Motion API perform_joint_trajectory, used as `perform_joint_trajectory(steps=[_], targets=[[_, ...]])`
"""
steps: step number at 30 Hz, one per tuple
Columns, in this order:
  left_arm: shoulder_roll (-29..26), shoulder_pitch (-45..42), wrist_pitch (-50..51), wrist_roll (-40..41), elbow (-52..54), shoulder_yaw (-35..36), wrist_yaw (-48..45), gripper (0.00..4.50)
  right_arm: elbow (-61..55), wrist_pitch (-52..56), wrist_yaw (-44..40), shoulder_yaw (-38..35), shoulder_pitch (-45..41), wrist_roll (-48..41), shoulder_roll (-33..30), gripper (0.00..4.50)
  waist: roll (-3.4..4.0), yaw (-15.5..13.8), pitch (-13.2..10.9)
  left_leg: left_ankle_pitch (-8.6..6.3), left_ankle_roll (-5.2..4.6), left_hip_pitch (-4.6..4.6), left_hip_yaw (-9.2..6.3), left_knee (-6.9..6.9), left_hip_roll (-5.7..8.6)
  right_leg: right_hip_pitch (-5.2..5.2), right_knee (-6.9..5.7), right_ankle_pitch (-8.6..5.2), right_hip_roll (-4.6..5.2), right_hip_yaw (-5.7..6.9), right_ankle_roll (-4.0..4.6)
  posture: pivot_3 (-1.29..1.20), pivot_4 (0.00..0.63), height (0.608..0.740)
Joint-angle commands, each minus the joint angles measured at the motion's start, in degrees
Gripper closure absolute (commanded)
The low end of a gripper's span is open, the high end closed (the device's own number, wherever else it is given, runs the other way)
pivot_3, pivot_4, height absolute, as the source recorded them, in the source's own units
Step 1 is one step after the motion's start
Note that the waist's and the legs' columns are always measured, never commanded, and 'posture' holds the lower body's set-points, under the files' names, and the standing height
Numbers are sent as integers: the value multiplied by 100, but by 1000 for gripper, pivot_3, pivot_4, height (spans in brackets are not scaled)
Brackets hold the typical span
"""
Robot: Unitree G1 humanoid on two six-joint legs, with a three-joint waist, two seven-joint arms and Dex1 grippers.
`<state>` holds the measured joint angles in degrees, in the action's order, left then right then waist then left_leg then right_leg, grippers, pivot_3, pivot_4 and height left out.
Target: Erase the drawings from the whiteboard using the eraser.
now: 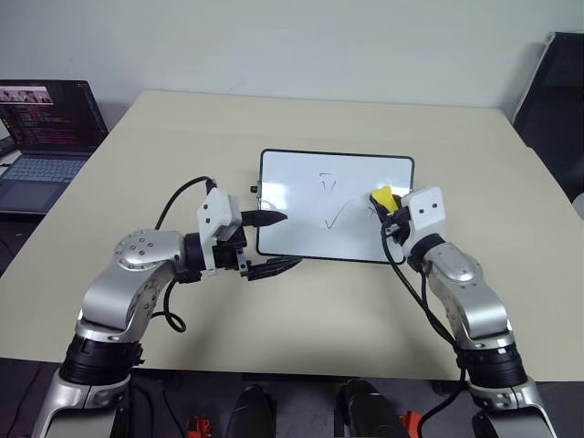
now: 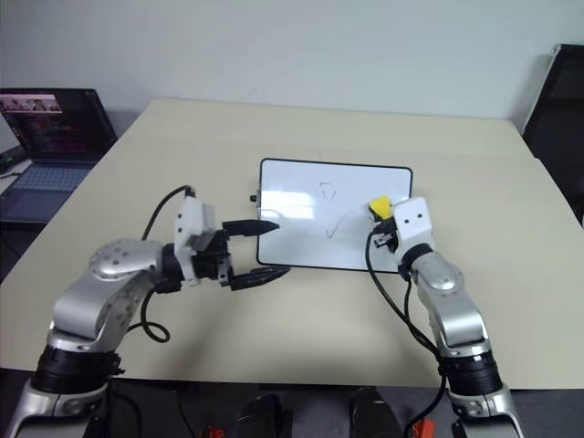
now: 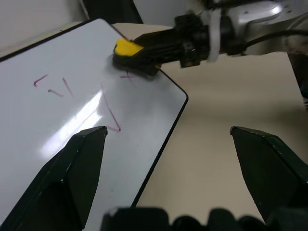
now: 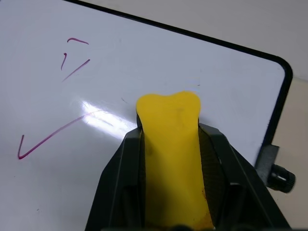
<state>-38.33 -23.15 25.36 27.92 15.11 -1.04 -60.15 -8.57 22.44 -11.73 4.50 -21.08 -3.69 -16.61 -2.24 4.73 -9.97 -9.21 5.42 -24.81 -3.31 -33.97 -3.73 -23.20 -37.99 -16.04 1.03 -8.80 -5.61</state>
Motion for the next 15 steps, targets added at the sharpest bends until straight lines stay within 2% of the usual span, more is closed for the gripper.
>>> perform_joint_trajectory(steps=[1,9,15], targets=[[35,-189,67,30,96,-34,70,0,242,-234,-61,184,54,238,22,3325,-1,5,1,0,0,0,0,0,0,0,0,0,0,0,0,0,150,740],[64,-207,291,50,265,-46,354,0,473,-557,-197,439,510,546,-10,3326,-4,23,8,2,-1,10,-2,-10,-1,8,-8,-10,-2,-1,1,0,150,740],[19,-176,421,113,269,0,416,0,799,-645,330,134,178,882,76,3326,-4,23,8,12,-15,13,-2,-37,0,15,-8,11,-2,-3,15,0,150,740]])
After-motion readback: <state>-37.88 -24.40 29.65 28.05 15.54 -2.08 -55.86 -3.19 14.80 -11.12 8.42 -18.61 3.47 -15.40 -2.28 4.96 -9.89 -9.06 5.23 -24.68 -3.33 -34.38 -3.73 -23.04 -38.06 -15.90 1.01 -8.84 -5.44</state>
